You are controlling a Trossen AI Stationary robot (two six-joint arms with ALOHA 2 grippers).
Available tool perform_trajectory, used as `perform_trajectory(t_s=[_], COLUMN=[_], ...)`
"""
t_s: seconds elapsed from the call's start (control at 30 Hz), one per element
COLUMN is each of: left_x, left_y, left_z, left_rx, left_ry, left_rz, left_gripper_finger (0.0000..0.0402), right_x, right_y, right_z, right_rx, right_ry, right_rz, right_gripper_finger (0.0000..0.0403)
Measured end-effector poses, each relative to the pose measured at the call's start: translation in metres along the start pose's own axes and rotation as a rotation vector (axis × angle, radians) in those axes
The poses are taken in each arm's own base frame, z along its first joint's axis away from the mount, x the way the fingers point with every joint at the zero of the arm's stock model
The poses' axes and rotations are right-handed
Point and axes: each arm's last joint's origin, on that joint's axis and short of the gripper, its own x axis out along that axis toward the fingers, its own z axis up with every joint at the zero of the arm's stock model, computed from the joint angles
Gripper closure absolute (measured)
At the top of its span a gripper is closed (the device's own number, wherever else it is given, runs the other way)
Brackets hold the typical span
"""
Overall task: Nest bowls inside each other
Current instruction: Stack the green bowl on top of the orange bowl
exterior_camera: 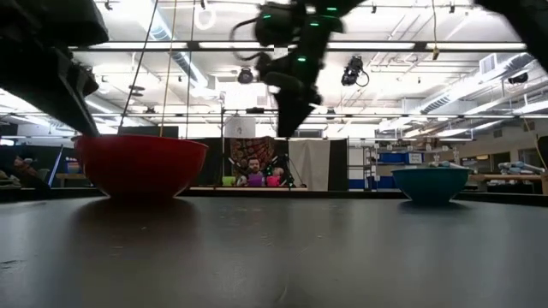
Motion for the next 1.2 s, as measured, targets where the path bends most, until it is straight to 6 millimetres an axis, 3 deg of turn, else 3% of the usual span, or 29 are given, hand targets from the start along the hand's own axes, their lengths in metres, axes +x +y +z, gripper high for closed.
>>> perform_trajectory(t_s=[0.1,0.23,0.33,0.4,0.57,0.73,1.0,1.2], left_x=[0.006,0.008,0.007,0.007,0.009,0.009,0.000,-0.011], left_y=[-0.003,-0.003,0.003,0.010,0.031,0.042,0.036,0.023], left_z=[-0.003,-0.003,0.000,0.004,0.021,0.025,0.008,0.007], left_rx=[-0.016,-0.030,-0.023,-0.007,-0.039,-0.105,-0.208,-0.202], left_ry=[0.020,0.044,0.054,0.043,-0.010,0.107,0.449,0.502], left_rz=[0.017,0.005,0.027,0.051,0.132,0.025,-0.225,-0.353], left_gripper_finger=[0.0313,0.0305,0.0305,0.0305,0.0306,0.0307,0.0307,0.0307], right_x=[-0.003,0.010,0.020,0.028,0.047,0.049,0.052,0.061], right_y=[0.003,0.032,0.062,0.081,0.120,0.150,0.196,0.219], right_z=[-0.031,-0.070,-0.081,-0.083,-0.069,-0.043,-0.011,-0.008], right_rx=[0.059,0.128,0.158,0.146,0.101,0.082,0.059,0.045], right_ry=[-0.116,-0.294,-0.419,-0.426,-0.386,-0.423,-0.461,-0.441], right_rz=[0.130,0.503,0.735,0.784,0.765,0.807,0.775,0.772], right_gripper_finger=[0.0205,0.0205,0.0205,0.0205,0.0205,0.0205,0.0205,0.0205])
